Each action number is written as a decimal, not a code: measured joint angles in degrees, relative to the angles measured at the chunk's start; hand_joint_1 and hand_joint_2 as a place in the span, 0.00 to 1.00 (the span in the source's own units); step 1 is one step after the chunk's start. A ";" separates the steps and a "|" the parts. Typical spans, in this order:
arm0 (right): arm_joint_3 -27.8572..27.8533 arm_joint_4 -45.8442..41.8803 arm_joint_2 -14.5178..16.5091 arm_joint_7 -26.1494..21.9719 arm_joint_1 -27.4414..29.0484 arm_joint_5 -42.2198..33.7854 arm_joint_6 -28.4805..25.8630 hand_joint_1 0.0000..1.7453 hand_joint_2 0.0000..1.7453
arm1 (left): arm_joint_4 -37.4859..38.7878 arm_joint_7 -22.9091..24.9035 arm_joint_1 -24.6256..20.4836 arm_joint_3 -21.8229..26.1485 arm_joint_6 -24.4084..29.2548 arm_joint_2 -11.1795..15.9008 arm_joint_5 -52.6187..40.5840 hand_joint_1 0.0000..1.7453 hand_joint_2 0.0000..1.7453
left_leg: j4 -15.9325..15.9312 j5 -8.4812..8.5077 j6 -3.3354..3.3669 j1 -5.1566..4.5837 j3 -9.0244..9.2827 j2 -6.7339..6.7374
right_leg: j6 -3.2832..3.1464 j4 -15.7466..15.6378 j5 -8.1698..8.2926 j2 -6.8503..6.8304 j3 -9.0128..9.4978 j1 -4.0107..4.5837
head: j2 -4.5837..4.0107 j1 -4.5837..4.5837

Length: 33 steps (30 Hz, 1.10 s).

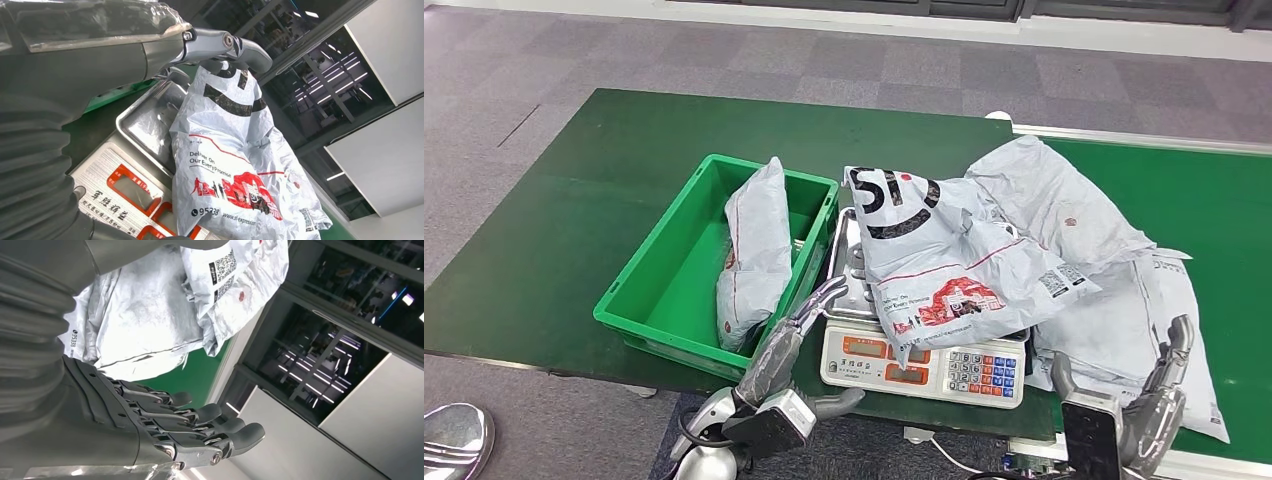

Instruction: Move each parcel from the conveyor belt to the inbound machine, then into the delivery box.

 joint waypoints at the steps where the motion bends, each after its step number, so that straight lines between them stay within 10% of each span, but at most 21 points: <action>1: 0.01 0.00 0.00 0.21 0.00 0.20 0.13 0.00 1.00 | -0.01 0.01 0.00 0.00 0.00 0.00 -0.07 0.00 1.00 | 0.00 0.00 0.00 0.00 0.00 0.00 | 0.00 0.00 0.00 0.00 0.00 0.00 | 0.00 0.00; 33: 0.09 0.59 -0.02 0.85 0.82 1.69 0.02 0.00 1.00 | 2.86 -1.24 -1.86 -0.01 -1.01 0.02 1.80 0.00 1.00 | 0.00 0.00 0.00 0.00 0.01 0.01 | 0.00 0.00 0.00 0.01 -0.01 0.00 | 0.00 0.00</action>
